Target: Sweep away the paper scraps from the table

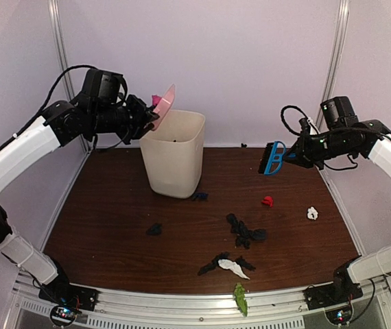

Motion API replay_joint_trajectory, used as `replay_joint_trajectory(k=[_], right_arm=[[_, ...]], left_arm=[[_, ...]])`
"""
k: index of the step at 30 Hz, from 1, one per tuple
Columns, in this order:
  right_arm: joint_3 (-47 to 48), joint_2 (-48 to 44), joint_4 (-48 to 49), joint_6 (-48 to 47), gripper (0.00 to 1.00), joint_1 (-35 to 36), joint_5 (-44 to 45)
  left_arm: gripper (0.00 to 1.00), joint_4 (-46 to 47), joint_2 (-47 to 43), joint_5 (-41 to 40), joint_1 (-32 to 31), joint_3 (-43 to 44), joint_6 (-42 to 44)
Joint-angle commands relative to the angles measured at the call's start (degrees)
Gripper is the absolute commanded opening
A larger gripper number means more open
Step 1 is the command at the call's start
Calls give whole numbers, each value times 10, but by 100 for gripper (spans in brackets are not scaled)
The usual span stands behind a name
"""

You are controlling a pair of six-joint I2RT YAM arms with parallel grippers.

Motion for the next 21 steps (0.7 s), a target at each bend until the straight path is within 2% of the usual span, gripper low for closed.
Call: replay_joint_trajectory(k=[1, 4, 8, 13, 18, 21], right_arm=[[6, -10, 16, 6, 0, -5, 10], [-1, -19, 16, 6, 0, -5, 13], [-7, -28, 12, 7, 0, -5, 17], [-13, -41, 10, 9, 0, -5, 20], [-18, -49, 9, 10, 0, -5, 22], [-21, -53, 7, 11, 0, -4, 22]], left_arm=[[0, 34, 8, 63, 19, 12, -74], [0, 65, 28, 155, 38, 8, -93], [0, 83, 50, 177, 39, 27, -94], [0, 89, 70, 214, 42, 38, -169], [0, 184, 92, 303, 44, 19, -242], [0, 208, 94, 294, 44, 32, -241]])
